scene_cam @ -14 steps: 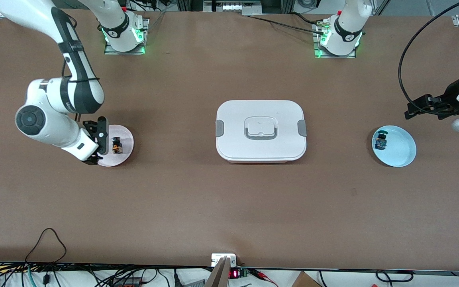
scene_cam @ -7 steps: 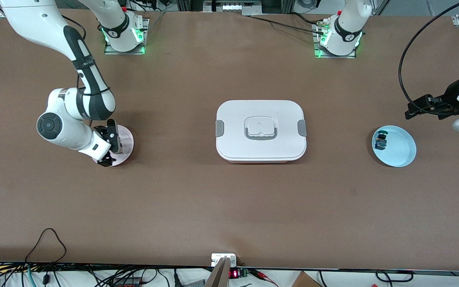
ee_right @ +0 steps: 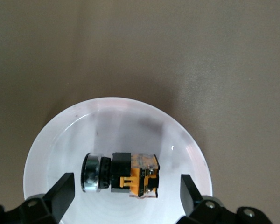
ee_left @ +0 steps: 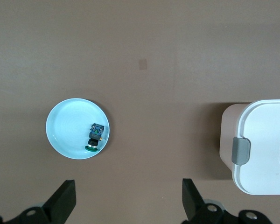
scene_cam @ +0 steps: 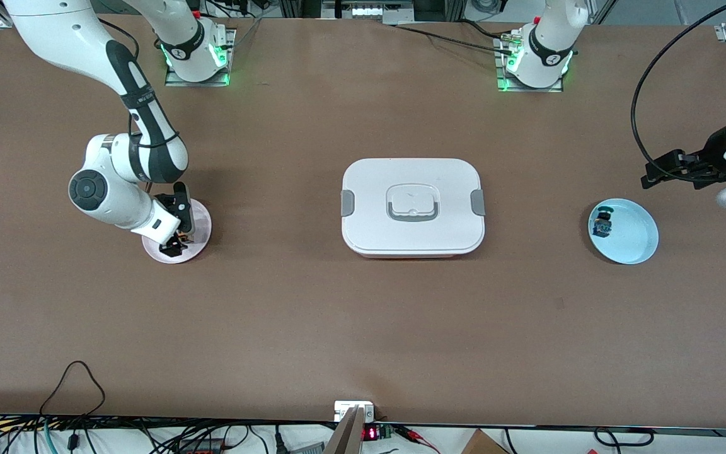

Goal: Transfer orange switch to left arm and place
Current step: 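Close the right gripper around the orange switch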

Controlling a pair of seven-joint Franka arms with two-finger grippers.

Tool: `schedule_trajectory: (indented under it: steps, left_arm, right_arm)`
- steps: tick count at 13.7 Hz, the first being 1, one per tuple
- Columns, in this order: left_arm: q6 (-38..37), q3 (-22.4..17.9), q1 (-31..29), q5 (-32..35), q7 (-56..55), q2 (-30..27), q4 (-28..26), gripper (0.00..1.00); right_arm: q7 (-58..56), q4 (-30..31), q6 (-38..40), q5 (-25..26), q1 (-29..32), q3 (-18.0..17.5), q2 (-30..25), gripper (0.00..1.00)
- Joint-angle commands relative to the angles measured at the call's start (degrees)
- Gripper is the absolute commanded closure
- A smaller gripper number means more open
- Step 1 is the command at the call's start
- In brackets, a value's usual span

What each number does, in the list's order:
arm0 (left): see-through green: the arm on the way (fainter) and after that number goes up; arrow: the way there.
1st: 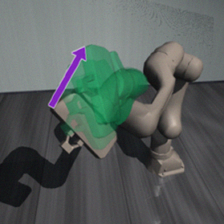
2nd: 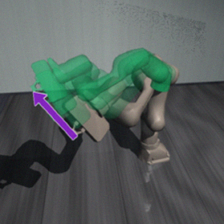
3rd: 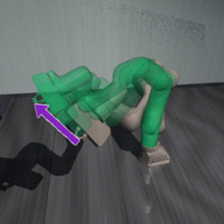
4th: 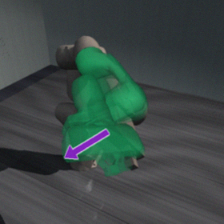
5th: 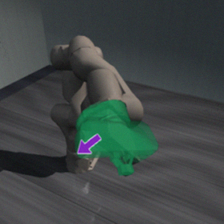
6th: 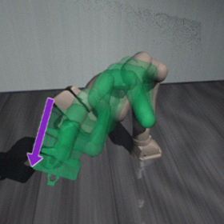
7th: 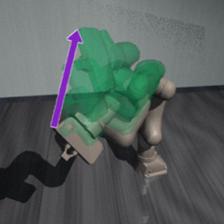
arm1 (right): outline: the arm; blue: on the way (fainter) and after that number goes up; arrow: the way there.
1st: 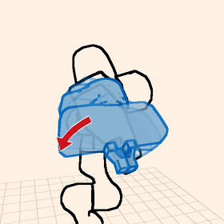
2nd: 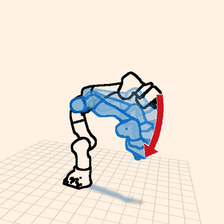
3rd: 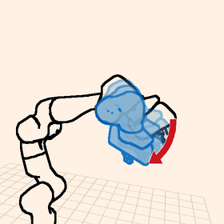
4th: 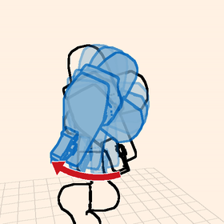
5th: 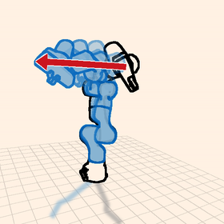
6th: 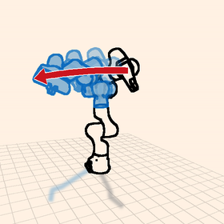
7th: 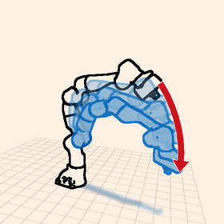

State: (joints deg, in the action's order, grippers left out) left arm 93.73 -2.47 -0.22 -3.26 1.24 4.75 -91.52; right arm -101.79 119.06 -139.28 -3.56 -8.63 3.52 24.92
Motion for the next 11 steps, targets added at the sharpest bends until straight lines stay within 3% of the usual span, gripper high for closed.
schedule_trajectory:
  steps: [1, 8, 9, 10, 11]
  left_arm:
    - [-0.7, 0.2, -0.4, 0.8, 0.3, -0.2, 0.3, 0.0]
    - [-0.7, 0.1, -0.4, 0.8, 0.3, -0.2, 0.3, 0.0]
    - [-0.7, 0.1, -0.4, 0.8, 0.3, -0.2, 0.3, 0.0]
    - [-0.7, 0.1, -0.4, 0.8, 0.3, -0.1, 0.3, 0.0]
    - [-0.7, 0.1, -0.4, 0.8, 0.3, -0.1, 0.3, 0.0]
  right_arm:
    - [-1.7, 2.0, -1.3, -2.1, 0.6, -0.3, -1.2, 0.0]
    - [-1.7, 2.9, -4.8, -2.5, 0.6, -0.4, 0.2, 0.0]
    - [-1.7, 2.9, -4.9, -2.5, 0.6, -0.4, 0.2, 0.07]
    - [-1.8, 2.9, -4.9, -2.5, 0.5, -0.4, 0.2, 0.2]
    - [-1.6, 2.9, -5.5, -2.5, 0.4, -0.4, 0.2, 0.47]
